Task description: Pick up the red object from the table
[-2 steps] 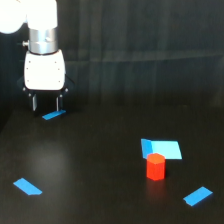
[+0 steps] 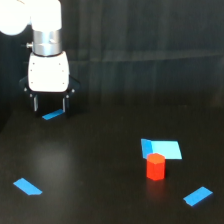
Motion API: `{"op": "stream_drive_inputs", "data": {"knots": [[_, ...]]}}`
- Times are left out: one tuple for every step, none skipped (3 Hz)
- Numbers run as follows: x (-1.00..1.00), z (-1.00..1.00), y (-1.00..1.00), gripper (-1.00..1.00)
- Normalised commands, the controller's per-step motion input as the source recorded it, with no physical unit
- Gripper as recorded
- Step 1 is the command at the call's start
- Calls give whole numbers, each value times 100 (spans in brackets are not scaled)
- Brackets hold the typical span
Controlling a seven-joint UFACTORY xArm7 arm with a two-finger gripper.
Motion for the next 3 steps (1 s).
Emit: {"op": "stream_drive_inputs", "data": {"knots": [[93,-24,-53,96],[90,-14,-69,98],[96,-16,-76,90]]}}
